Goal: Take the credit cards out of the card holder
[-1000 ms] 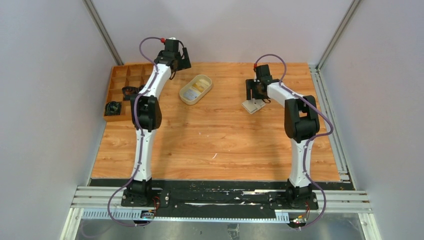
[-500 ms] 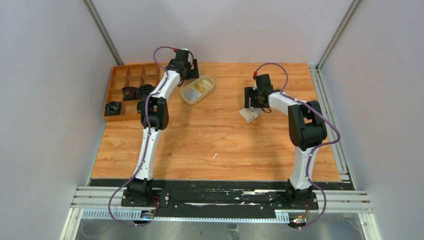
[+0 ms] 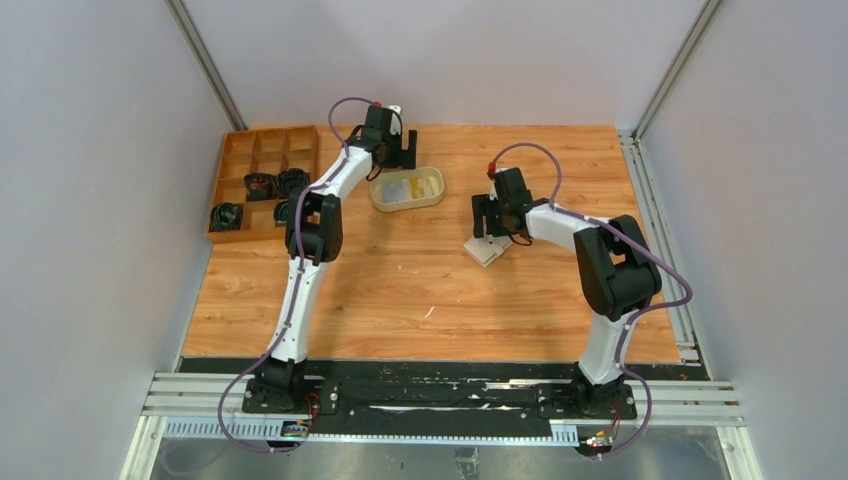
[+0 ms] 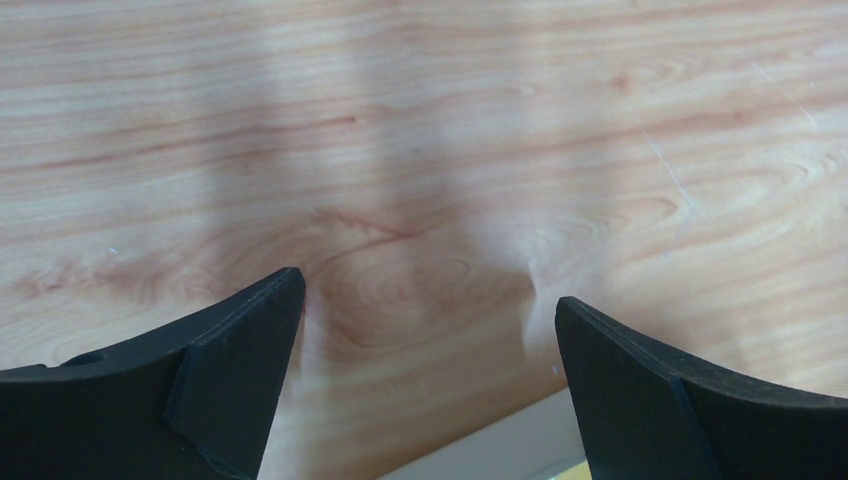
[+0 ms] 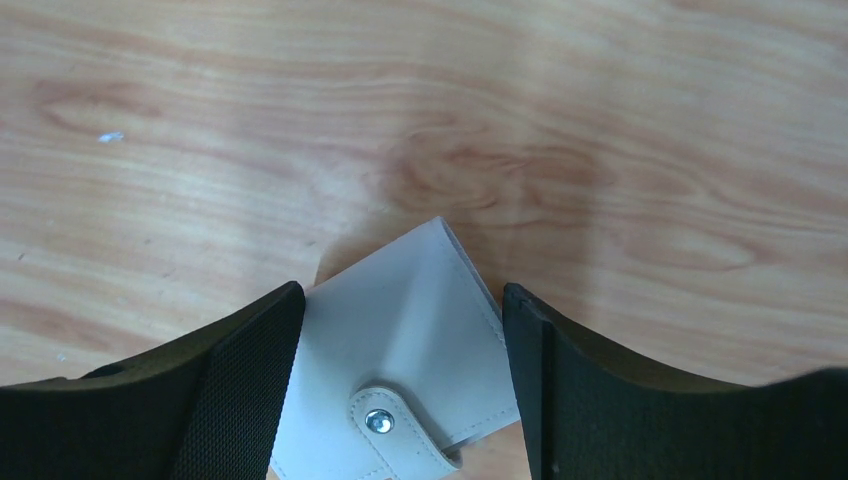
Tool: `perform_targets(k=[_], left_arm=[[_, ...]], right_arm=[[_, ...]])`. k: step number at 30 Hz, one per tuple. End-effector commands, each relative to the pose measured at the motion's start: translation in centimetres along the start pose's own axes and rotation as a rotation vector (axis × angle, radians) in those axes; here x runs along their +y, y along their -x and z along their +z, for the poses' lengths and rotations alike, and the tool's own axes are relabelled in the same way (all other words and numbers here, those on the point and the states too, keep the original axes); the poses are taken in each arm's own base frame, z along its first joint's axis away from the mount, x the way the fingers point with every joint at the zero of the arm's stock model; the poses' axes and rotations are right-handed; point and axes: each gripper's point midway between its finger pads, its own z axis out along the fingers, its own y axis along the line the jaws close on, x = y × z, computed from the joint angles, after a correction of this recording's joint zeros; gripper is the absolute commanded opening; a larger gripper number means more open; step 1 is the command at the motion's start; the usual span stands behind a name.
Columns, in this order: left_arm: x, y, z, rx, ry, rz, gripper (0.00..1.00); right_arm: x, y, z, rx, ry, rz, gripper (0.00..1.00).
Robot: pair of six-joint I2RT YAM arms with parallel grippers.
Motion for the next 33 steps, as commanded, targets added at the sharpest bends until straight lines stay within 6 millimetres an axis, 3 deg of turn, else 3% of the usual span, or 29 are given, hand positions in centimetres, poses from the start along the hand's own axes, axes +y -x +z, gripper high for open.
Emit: perform_targets(k=[1,5,9,14,17,18,21,23,25,26,29,33], left_arm=[[-2.2,-0.4,-1.8,0.037,-0.106,0.018,1.00],[-2.2,1.9,-3.7,-0.008,-0.097,0.030,1.00],[-1.2,7.2,-7.5,-0.136,-0.071,0.025,1.00],[1.2,14.2,-15.6,-0.298,-0.042,0.020,1.00],[2.1,14.8,-20.5,-0.341,-0.023,0.014,1.00],[1.8,15.2,-23.1,-0.371,-0.024,0.019,1.00],[0.6,12.7,-26.4,-0.355,-0.078,-0.004,1.00],[-0.1,9.2,-27.0,-0.304,-0.119,-0.042,1.00],[-1.1,4.2,-26.9,-0.232,-0.148,-0.066,1.00],[-1.9,3.0,-27.0,-0.221,-0.161,-0.065,1.00],[-4.2,-4.6,-25.9,-0.095,-0.183,-0.066,0.98],[-8.3,-11.7,-24.2,0.025,-0.219,-0.006,0.89]], right_arm=[[2.5,-7.6,-0.1,0.176,0.007,0.024,0.76],[4.8,-10.1,-0.4,0.208,0.018,0.017,0.76],[8.1,-10.9,-0.8,0.209,0.104,-0.023,0.76],[12.2,-9.4,-1.7,0.168,0.215,-0.233,0.77],[14.2,-7.5,-2.8,0.086,0.266,-0.370,0.78],[14.7,-6.4,-3.7,0.039,0.265,-0.411,0.78],[15.2,-3.9,-5.9,-0.069,0.267,-0.480,0.79],[15.3,-3.1,-7.3,-0.120,0.277,-0.487,0.79],[15.2,-2.5,-8.8,-0.164,0.283,-0.487,0.79],[14.9,-2.8,-9.0,-0.168,0.283,-0.486,0.79],[14.3,-3.8,-10.2,-0.183,0.290,-0.467,0.78],[13.6,-6.7,-9.5,-0.114,0.307,-0.463,0.70]])
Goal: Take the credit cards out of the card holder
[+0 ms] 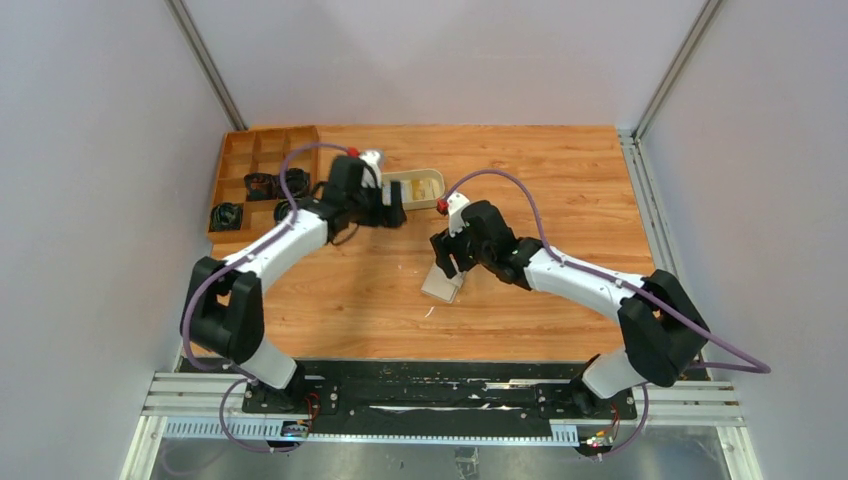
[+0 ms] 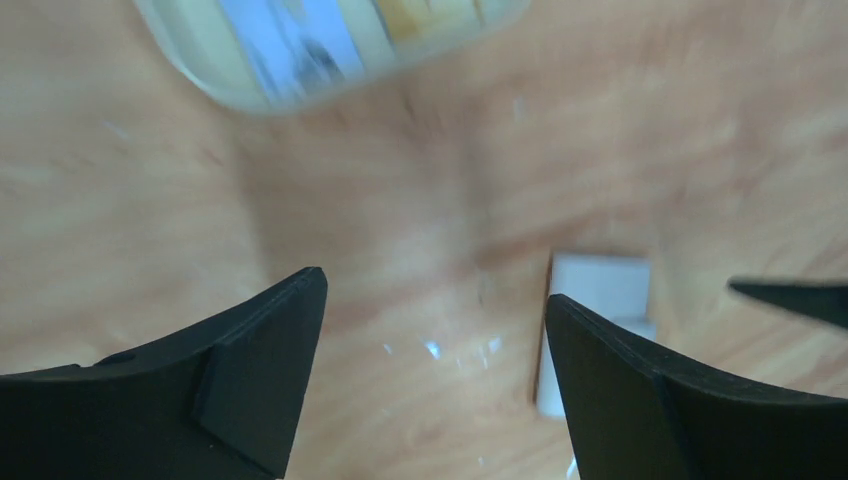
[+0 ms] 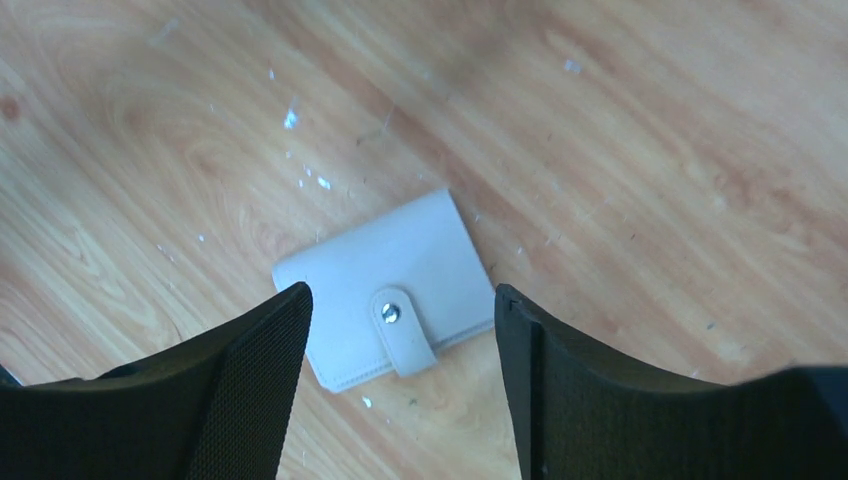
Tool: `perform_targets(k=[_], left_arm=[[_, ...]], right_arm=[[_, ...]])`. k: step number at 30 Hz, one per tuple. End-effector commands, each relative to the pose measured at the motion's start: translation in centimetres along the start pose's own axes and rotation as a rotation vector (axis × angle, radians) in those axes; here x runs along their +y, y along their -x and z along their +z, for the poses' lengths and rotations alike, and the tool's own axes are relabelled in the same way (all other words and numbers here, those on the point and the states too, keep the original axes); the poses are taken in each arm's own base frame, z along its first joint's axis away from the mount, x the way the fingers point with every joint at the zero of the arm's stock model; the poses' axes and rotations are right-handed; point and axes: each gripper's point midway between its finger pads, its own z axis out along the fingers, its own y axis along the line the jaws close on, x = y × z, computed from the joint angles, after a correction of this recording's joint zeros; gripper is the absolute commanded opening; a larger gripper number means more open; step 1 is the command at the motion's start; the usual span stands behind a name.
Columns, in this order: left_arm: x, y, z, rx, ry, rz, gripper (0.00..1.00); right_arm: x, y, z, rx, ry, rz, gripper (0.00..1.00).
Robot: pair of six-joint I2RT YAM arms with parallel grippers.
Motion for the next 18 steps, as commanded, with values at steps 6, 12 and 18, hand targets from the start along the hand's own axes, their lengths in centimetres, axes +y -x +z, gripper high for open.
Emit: perform_targets(k=[6,12,18], left_arm=[[-4.9,-10.3,3.6,0.199,-0.066,-0.020,0.82],[-5.5,-11.2,4.1,0.233,-0.083,-0.043,0.81],[-5.2,-12.3,3.9,0.257,-0.075,-0.055,0.82]], right_arm=[[0.8,-5.5,1.4,0.120,0.045,0.005,0.54],[1.3,-6.1,2.8,0.143,0.071,0.008,0.48],[1.3,-7.7,3.4,0.180,0.073,0.020,0.48]])
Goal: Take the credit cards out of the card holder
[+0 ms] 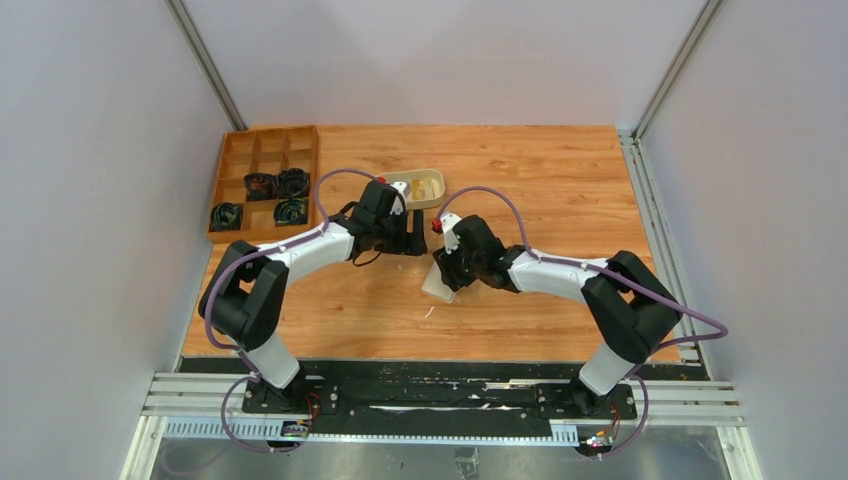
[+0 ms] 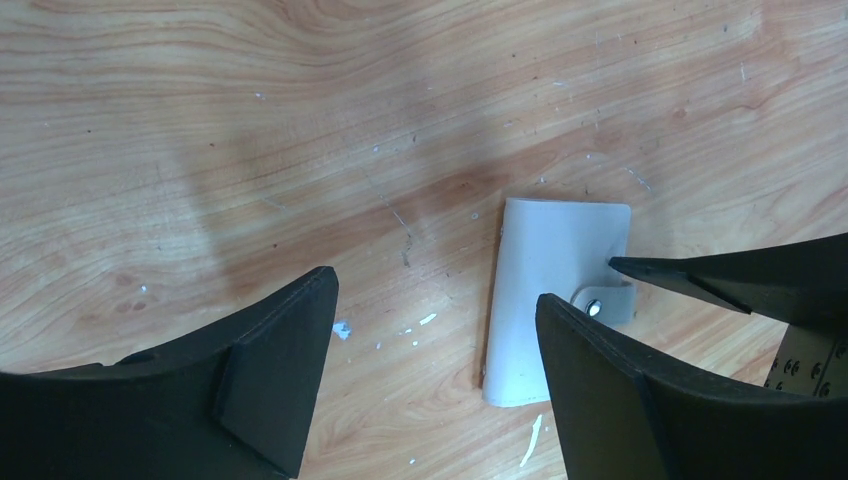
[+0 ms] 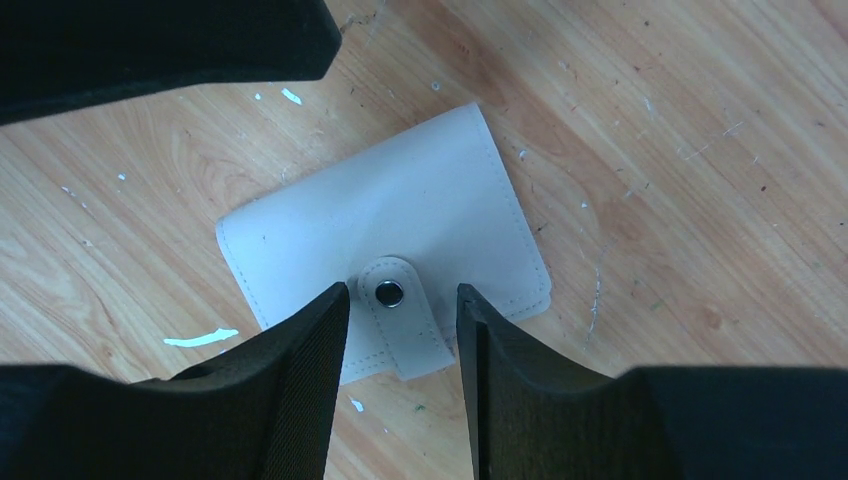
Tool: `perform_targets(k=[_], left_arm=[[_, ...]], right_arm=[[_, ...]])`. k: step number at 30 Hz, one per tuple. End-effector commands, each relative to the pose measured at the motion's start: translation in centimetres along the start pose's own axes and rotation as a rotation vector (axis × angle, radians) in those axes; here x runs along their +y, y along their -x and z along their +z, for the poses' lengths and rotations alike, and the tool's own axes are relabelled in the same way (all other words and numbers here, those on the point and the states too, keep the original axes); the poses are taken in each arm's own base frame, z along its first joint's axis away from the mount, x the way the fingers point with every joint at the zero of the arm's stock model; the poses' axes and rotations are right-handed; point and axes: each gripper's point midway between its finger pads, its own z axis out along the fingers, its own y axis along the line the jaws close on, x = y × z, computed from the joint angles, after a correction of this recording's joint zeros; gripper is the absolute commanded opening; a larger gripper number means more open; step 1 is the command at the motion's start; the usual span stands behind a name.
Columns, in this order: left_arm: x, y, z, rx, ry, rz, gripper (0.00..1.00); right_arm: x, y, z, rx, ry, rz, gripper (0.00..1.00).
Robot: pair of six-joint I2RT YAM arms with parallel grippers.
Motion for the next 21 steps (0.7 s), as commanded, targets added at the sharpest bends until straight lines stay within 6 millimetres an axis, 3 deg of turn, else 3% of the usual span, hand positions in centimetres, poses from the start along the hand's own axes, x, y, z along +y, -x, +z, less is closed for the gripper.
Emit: perform_targets(k=[1,4,7,12,17,21], left_arm=[[-0.2,-0.4,0.3,0.003,-0.013,-0.016,0.82],[0.0,-0.9,0.4,0.009,-0.005,-0.021,0.82],[0.4,-1.6,0.6,0.022,0.002,-0.025,0.82],[0.3,-3.2,0.9,0.057,-0.021,-0.047,0.82],[-0.9,-3.9,1.1,0.068,-0.052,-0.059,0.82],[-1.8,-4.1,1.2,0.073,-0.054,-0.043,0.82]], right_arm=[[0.5,-0.1,0.3,0.000,0.018,0.002,0.48],[0.4,-0.7,0.4,0.012,0.014,0.004,0.47],[0.5,-1.1,0.3,0.013,0.016,0.009,0.38],[0.5,-2.0,0.5,0.031,0.024,0.005,0.00],[0.7,-1.3,0.6,0.005,0.046,-0.008,0.00],[1.3,1.1,0.2,-0.059,0.115,-0.017,0.00]])
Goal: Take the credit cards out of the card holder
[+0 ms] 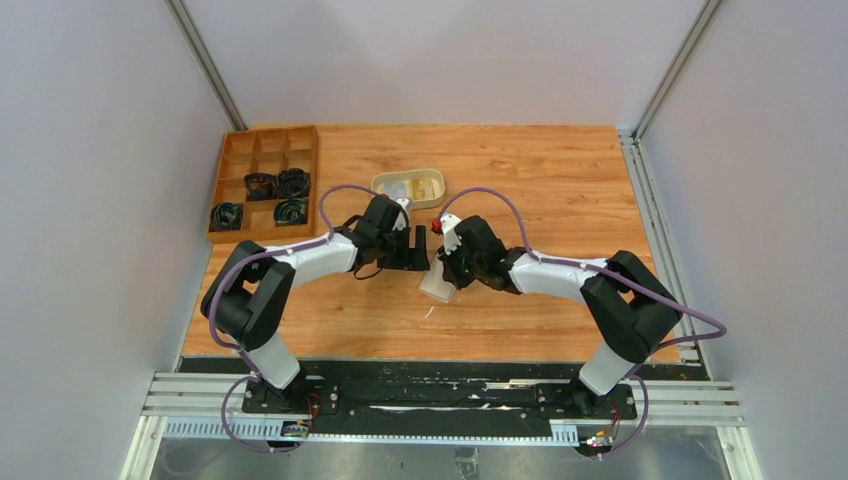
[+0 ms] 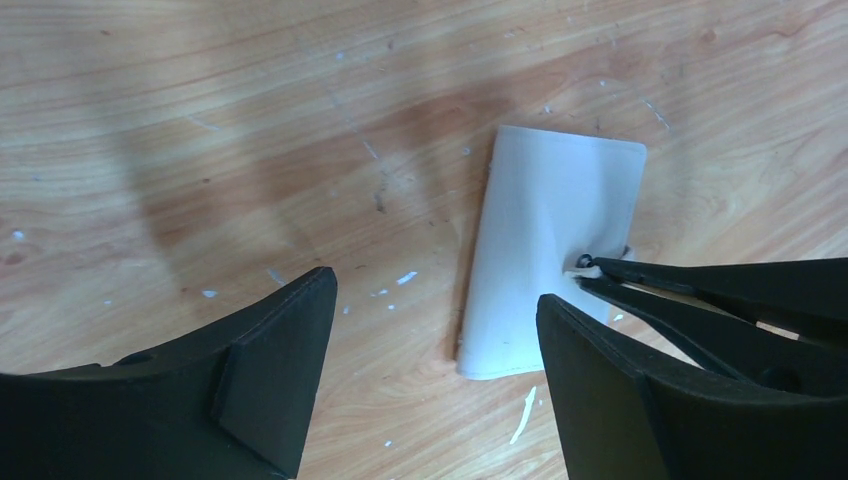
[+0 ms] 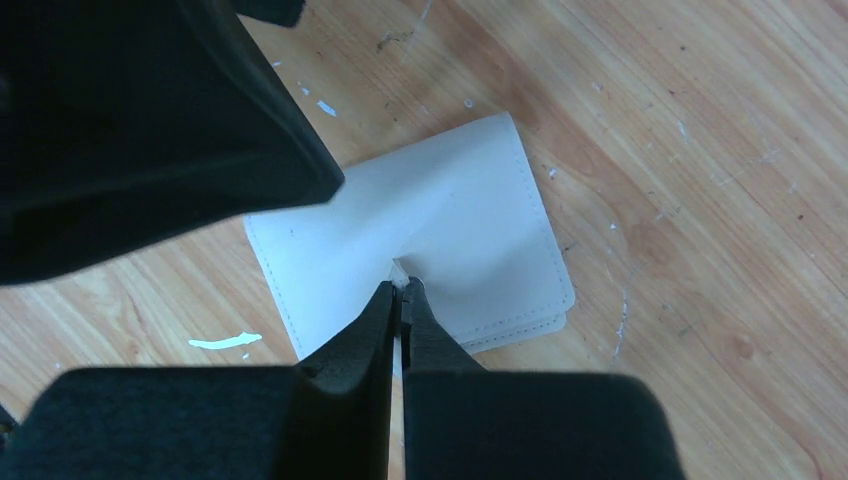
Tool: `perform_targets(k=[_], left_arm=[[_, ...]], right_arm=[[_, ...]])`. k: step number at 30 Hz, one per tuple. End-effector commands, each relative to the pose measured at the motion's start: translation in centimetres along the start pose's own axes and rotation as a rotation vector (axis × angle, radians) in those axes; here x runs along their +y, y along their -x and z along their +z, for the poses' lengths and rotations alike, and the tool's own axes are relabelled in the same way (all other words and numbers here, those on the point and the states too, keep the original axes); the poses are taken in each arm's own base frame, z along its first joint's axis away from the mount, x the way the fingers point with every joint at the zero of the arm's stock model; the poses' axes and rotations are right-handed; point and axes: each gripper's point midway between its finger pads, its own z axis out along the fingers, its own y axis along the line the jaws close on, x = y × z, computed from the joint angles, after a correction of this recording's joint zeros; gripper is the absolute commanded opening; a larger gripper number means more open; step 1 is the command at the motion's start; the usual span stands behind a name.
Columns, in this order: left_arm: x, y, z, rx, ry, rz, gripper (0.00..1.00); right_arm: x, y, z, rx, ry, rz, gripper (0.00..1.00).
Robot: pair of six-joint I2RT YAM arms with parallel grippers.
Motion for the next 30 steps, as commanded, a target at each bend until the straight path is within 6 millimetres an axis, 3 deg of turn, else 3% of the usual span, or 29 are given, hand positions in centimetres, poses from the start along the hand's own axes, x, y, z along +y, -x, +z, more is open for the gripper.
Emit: perform_targets(k=[1,10,17,30], left_arm=[[-1.5,-0.2,0.5,0.002,-0.021,0.012,0.82],[-2.0,-1.4,0.8,0.030,0.015,0.043,0.83],[-1.8,-0.4,0.4,0.009,0.060,0.033,0.84],[-3.1,2.2,-2.9,-0.076,0.024,0.024,0.89]], right_arm=[[0.7,1.3,-0.1,-0.034,0.082,-0.021,0.00],[2.8,5.2,-1.1,-0.103,0.305,-0.082,0.00],[4.4,7.7,-3.1,-0.163,0.434,-0.105,0.00],[5.3,7.9,-5.5,-0.185,0.485,-0.114,0.00]])
